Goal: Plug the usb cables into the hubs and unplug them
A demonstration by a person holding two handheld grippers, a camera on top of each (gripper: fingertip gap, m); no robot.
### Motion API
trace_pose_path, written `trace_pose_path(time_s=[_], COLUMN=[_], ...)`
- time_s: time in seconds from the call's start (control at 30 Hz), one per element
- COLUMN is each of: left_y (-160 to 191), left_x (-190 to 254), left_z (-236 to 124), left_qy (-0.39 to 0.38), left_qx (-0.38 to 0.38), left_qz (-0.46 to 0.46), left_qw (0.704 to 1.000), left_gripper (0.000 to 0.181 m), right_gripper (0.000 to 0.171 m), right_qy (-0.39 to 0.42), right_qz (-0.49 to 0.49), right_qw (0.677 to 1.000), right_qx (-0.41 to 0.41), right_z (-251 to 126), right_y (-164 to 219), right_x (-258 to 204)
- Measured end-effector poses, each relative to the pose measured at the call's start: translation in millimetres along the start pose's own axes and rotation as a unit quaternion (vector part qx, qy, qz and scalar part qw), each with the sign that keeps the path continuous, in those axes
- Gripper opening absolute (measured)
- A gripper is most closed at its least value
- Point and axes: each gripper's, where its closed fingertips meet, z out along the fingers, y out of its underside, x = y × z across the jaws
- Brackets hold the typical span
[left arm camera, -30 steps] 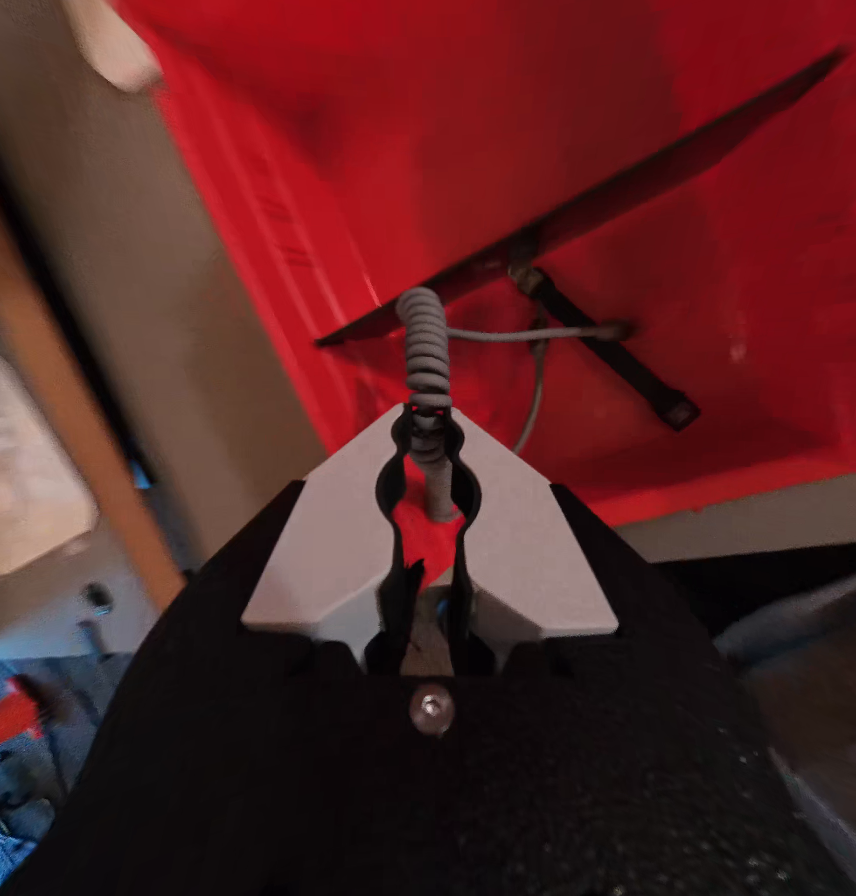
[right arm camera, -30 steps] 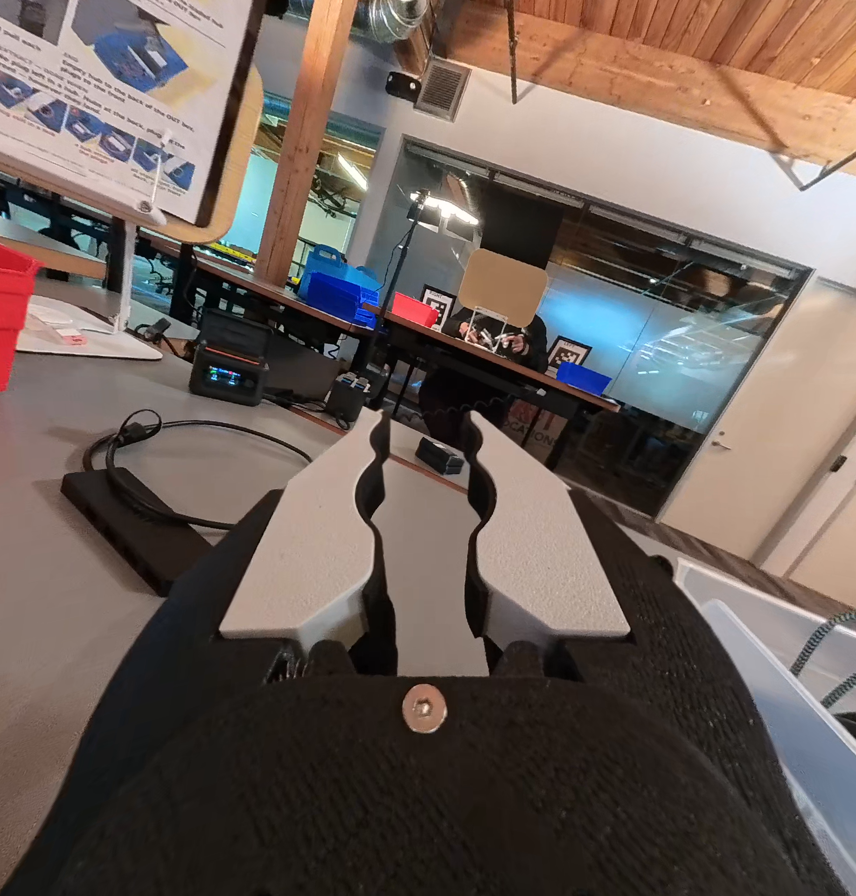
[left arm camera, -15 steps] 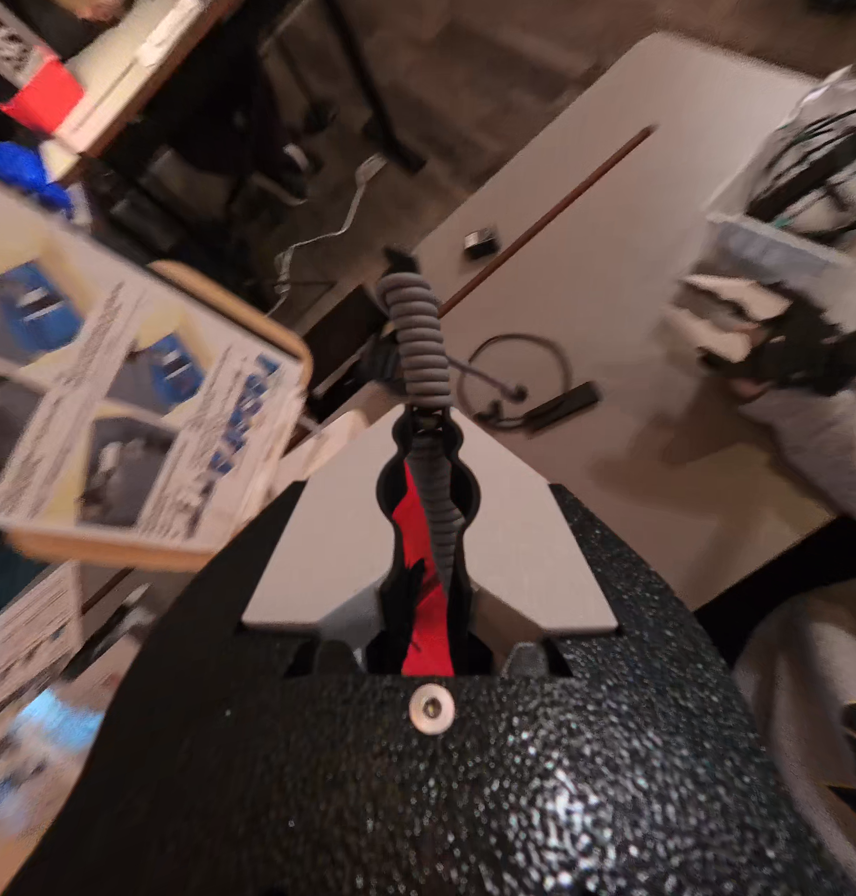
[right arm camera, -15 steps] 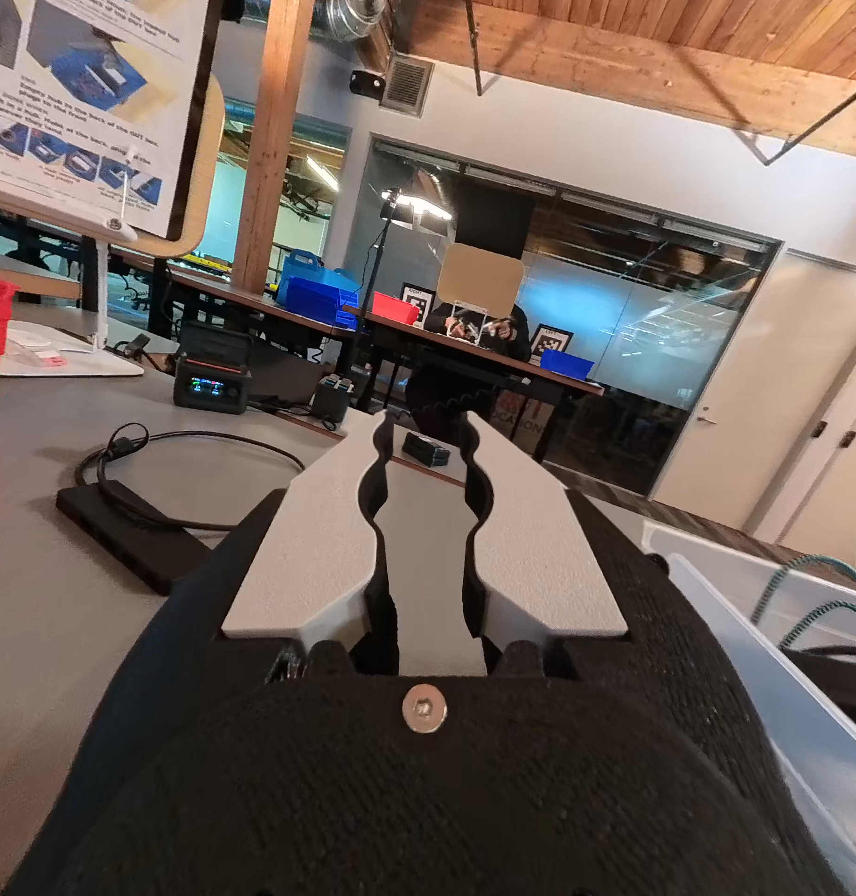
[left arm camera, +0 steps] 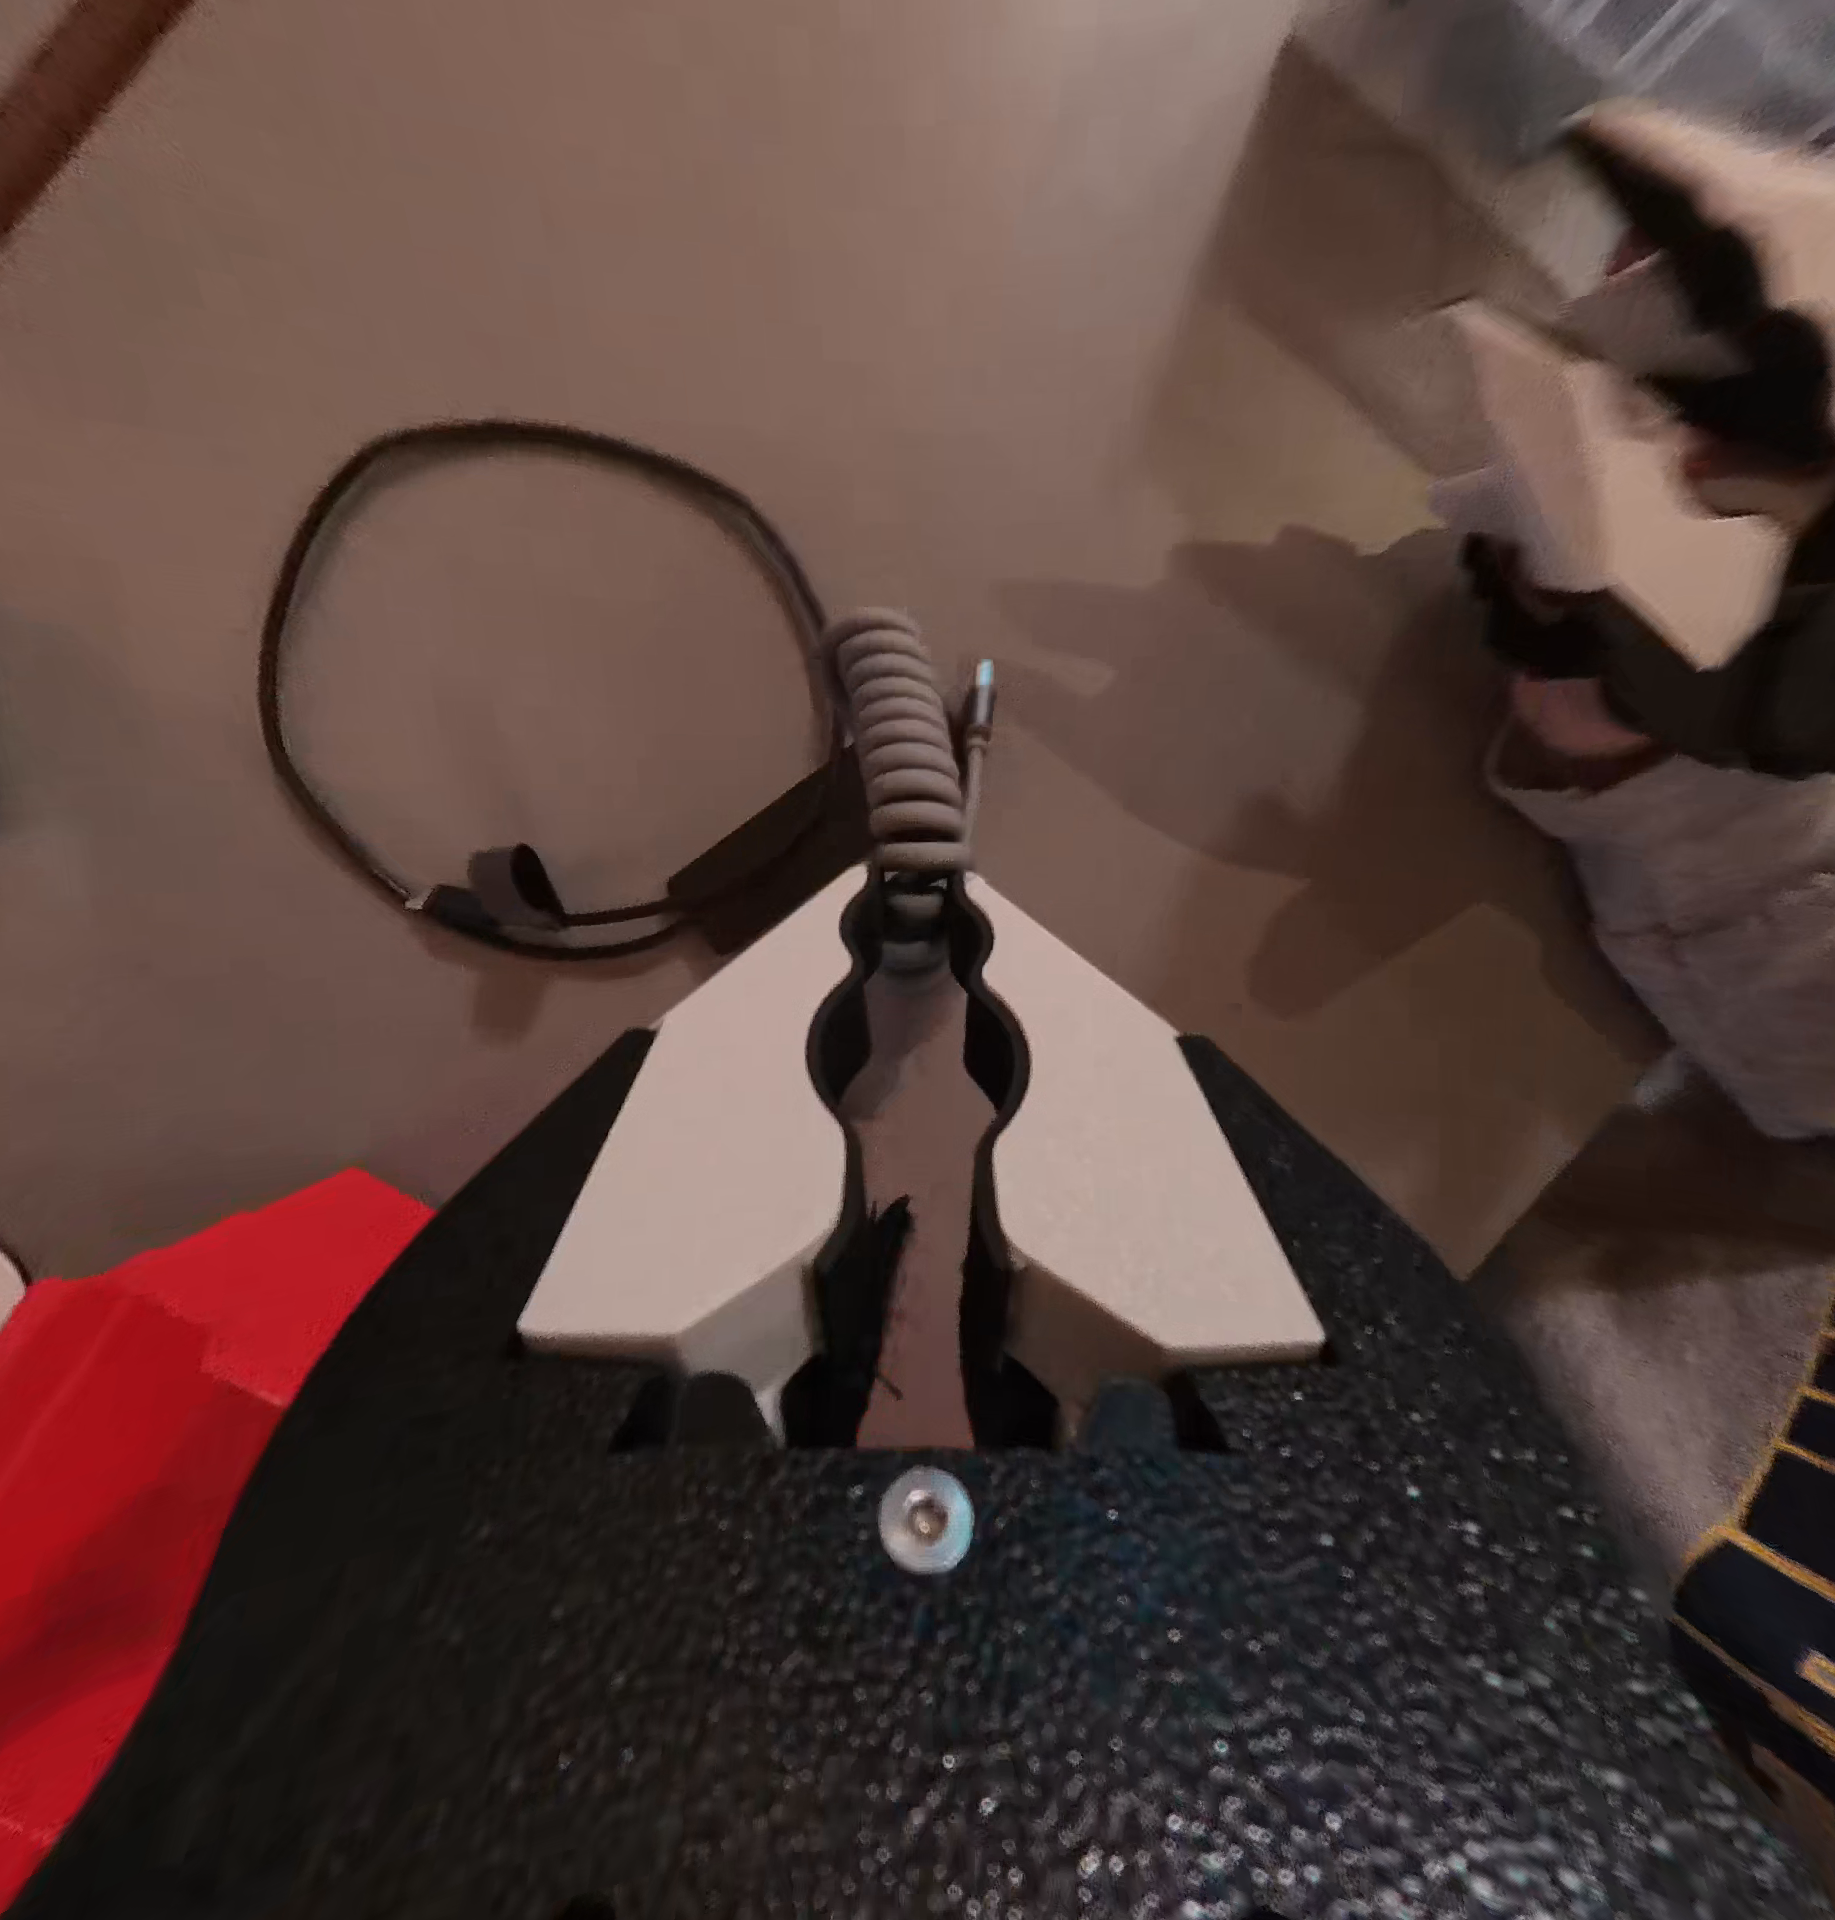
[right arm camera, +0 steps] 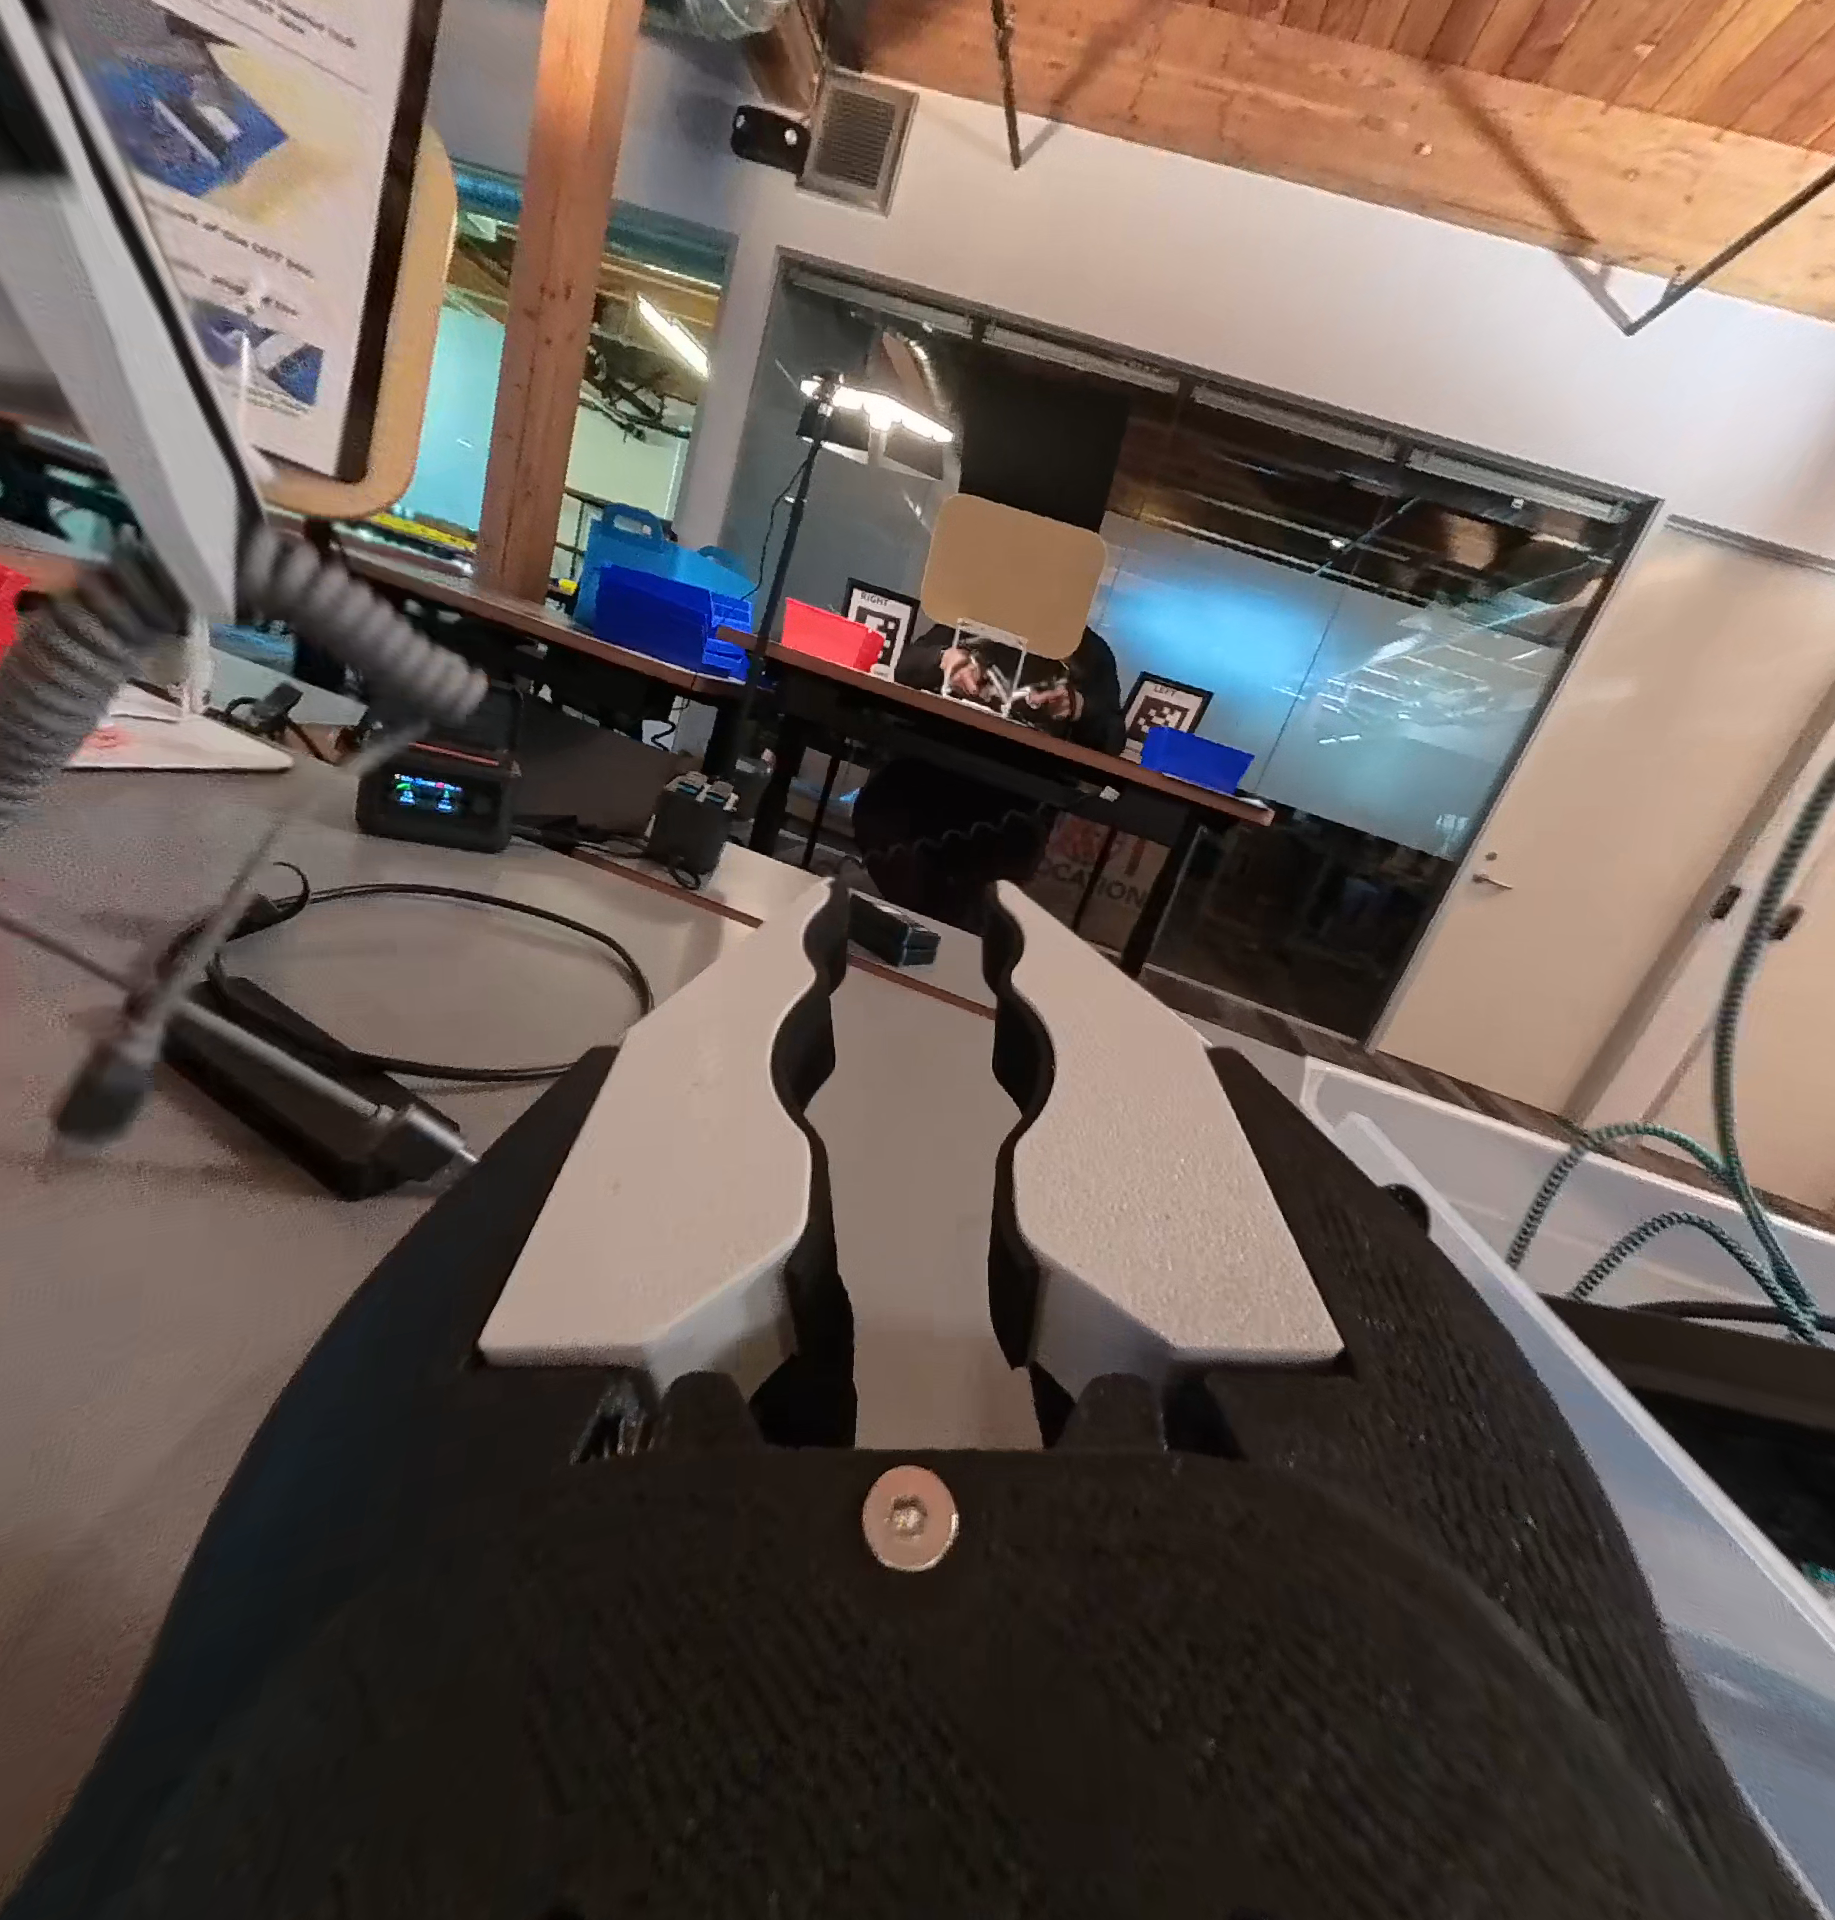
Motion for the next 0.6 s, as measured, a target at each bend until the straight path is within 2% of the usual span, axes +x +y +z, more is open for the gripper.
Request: trace_pose_path(time_s=[0.1, 0.17, 0.2, 0.23, 0.3, 0.37, 0.4, 0.47, 0.53, 0.57, 0.6], left_y=[12, 16, 18, 22, 25, 26, 30, 65, 128, 157, 181], left_x=[-15, -12, -13, -14, -16, -16, -20, -36, -68, -78, -80], left_z=[23, 29, 30, 27, 8, -31, -53, -88, -113, -118, -115], left_qy=[-0.015, 0.013, 0.014, 0.013, 0.006, 0.003, -0.007, -0.067, -0.185, -0.207, -0.192], left_qx=[0.006, 0.024, 0.028, 0.030, 0.055, 0.107, 0.129, 0.111, 0.041, 0.016, 0.004], left_qz=[-0.035, -0.065, -0.078, -0.082, -0.084, -0.104, -0.130, -0.177, -0.197, -0.219, -0.246], left_qw=[0.999, 0.998, 0.996, 0.996, 0.995, 0.989, 0.983, 0.976, 0.962, 0.953, 0.950], left_gripper=[0.011, 0.016, 0.036, 0.047, 0.065, 0.067, 0.060, 0.055, 0.052, 0.048, 0.046], right_gripper=[0.023, 0.024, 0.024, 0.024, 0.024, 0.024, 0.024, 0.024, 0.024, 0.024, 0.024], right_qy=[-0.004, -0.006, -0.008, -0.012, -0.014, -0.017, -0.017, -0.017, -0.018, -0.017, -0.015], right_qz=[-0.002, 0.000, -0.001, -0.002, -0.004, -0.002, -0.002, -0.004, -0.004, -0.002, 0.001], right_qw=[1.000, 1.000, 1.000, 1.000, 1.000, 1.000, 1.000, 1.000, 1.000, 1.000, 1.000], right_qx=[0.004, 0.002, 0.002, 0.003, 0.004, 0.007, 0.006, 0.001, 0.002, 0.003, 0.002], right_z=[0, 1, 0, 0, -1, 0, 0, 2, 2, 2, 2], right_y=[-1, 0, -1, -1, -1, -3, -2, -1, -2, -2, -2], right_x=[-2, -3, -3, -5, -5, -6, -6, -8, -9, -9, -9])
